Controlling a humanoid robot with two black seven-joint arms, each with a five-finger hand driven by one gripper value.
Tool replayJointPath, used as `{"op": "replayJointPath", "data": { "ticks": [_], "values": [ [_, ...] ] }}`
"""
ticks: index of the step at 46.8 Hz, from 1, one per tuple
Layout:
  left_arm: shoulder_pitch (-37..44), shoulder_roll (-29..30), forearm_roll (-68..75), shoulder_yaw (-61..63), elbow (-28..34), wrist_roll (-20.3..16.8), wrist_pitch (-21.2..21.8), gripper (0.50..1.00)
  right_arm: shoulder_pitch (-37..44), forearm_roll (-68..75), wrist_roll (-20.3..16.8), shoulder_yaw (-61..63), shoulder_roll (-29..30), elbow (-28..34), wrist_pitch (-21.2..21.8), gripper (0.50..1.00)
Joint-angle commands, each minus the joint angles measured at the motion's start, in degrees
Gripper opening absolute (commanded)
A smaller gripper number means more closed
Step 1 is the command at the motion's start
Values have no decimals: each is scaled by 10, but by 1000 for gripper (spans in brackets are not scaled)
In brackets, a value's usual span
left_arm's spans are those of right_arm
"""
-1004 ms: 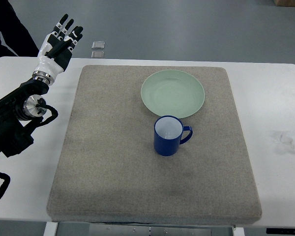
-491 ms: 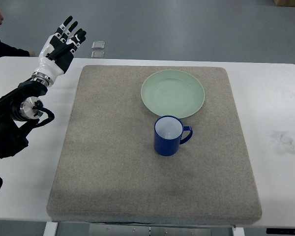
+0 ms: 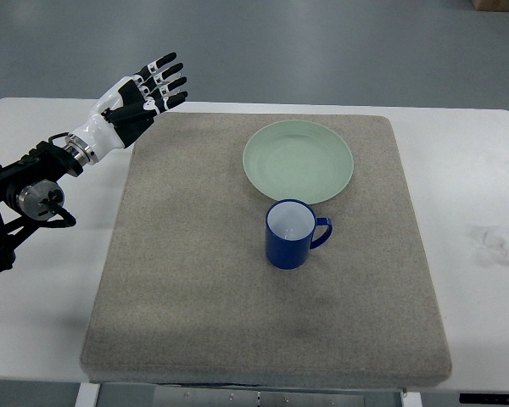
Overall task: Place cup left of plate with left hand
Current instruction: 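Reach the open left hand toward the blue mug beside the plate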
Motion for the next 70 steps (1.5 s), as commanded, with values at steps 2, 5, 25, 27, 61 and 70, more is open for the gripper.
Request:
{"op": "replayJointPath", "data": {
  "ticks": [2, 5, 25, 27, 61, 70],
  "values": [
    [2, 12, 41, 3, -37, 0, -11, 994, 0, 0, 0, 0, 0, 0, 0, 932],
    [2, 19, 56, 8, -60, 0, -17, 994, 0, 0, 0, 0, 0, 0, 0, 932],
    [4, 30, 224, 18, -141, 0, -56, 994, 0, 0, 0, 0, 0, 0, 0, 932],
    [4, 31, 227, 24, -146, 0, -64, 994, 0, 0, 0, 0, 0, 0, 0, 932],
    [15, 12, 267, 39, -134, -1, -81, 990, 0, 0, 0, 0, 0, 0, 0, 932],
    [15, 3, 300, 38, -134, -2, -69, 990, 0, 0, 0, 0, 0, 0, 0, 932]
  ]
}}
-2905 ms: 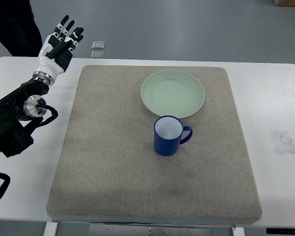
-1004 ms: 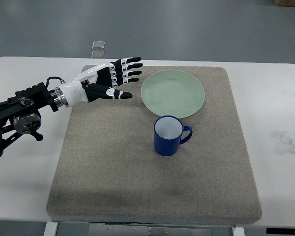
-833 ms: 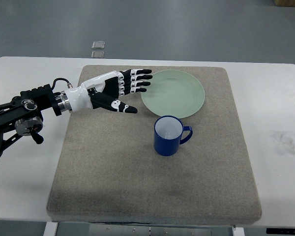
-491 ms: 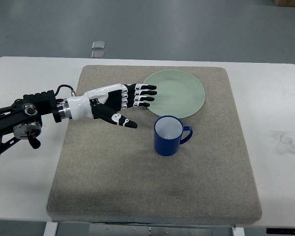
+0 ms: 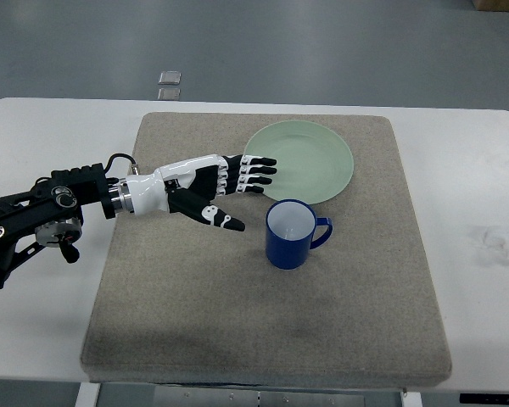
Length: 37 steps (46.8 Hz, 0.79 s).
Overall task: Place cup left of plate with left hand
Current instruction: 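Reach the open left hand toward the blue mug beside the plate, then wrap the left hand fingers around the blue mug body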
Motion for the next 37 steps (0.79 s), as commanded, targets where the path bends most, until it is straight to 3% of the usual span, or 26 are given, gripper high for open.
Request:
{"op": "replayJointPath", "data": {
  "ticks": [1, 37],
  "values": [
    [0, -1, 4, 0, -1, 0, 0, 990, 0, 0, 1, 0, 0, 0, 0, 932],
    [23, -36, 5, 2, 1, 1, 8, 992, 0, 0, 0, 0, 0, 0, 0, 932]
  ]
}}
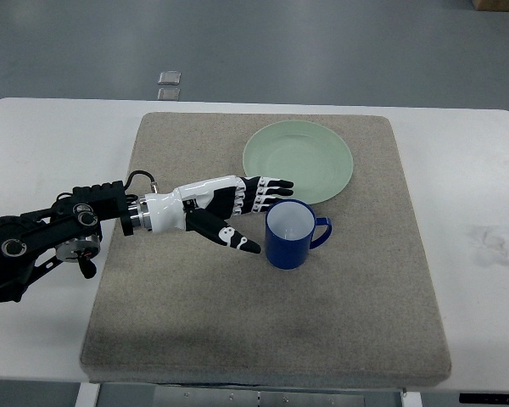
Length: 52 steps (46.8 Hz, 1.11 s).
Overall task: Place cup left of plate with left hand
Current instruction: 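Wrap the left hand fingers around the blue mug body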
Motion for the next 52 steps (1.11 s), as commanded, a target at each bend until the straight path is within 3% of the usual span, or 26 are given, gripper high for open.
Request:
{"op": "replayJointPath", "data": {
  "ticks": [1, 52],
  "values": [
    [0, -8, 0, 1, 0, 0, 7, 992, 0, 0, 0, 0, 0, 0, 0, 932],
    [-2, -85, 4, 14, 63, 2, 31, 994, 0, 0, 0, 0, 0, 0, 0, 932]
  ]
}}
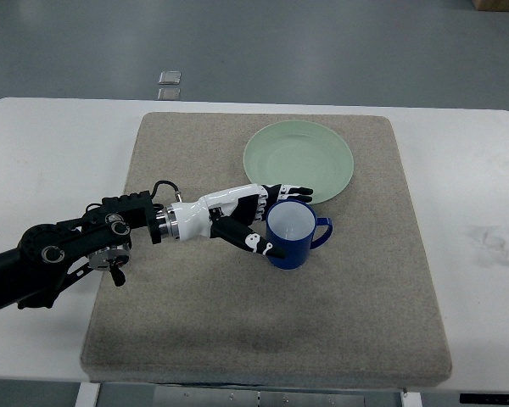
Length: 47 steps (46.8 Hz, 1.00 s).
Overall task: Place cup left of plate with left hand
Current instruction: 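Wrap the left hand fingers around the blue mug body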
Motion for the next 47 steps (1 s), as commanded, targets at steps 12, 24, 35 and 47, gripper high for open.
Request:
{"op": "replayJointPath", "data": {
  "ticks": [12, 24, 35, 47],
  "values": [
    [-2, -28, 0, 0, 20, 1, 5, 992, 0, 0, 0, 0, 0, 0, 0, 932],
    [-4, -43, 0, 0, 37, 1, 10, 979, 0, 0, 0, 0, 0, -1, 0, 932],
    [-4, -43, 0, 0, 37, 0, 10, 936, 0, 0, 0, 0, 0, 0, 0, 932],
    [-4, -43, 2, 0, 35, 0, 10, 825, 0, 0, 0, 0, 0, -1, 0, 932]
  ]
}}
